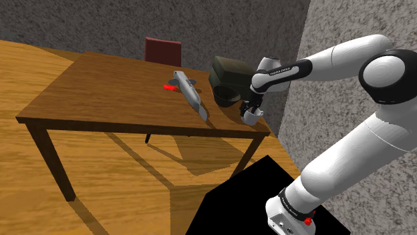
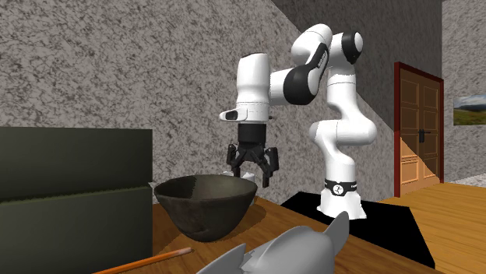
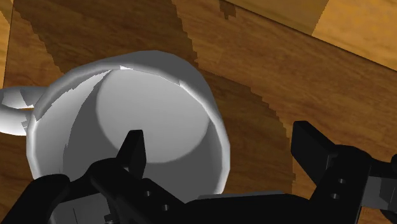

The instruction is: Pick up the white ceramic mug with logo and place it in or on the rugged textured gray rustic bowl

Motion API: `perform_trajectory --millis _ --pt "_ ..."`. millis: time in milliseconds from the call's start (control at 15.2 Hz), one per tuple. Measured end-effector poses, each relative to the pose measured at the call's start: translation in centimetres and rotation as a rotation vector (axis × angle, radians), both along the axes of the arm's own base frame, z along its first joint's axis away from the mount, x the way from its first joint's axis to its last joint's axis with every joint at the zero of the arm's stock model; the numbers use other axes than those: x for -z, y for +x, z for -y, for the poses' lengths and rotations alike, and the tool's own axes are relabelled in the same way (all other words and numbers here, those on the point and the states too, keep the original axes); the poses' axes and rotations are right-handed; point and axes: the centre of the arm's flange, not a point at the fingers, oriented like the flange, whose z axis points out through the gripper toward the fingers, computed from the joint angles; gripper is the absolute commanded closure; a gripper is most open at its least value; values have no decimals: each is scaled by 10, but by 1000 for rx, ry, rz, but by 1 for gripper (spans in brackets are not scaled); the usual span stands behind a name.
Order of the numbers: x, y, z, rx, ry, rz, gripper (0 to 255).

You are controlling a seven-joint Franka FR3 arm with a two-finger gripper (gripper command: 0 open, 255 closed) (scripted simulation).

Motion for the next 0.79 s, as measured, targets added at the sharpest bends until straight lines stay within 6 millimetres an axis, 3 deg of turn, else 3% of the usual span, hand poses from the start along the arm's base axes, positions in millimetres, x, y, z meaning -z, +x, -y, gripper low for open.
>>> perform_trajectory --millis 198,264,792 --pt "0 0 0 0 0 0 0" --pt "0 0 0 0 0 0 255" --pt "0 0 0 0 0 0 255"
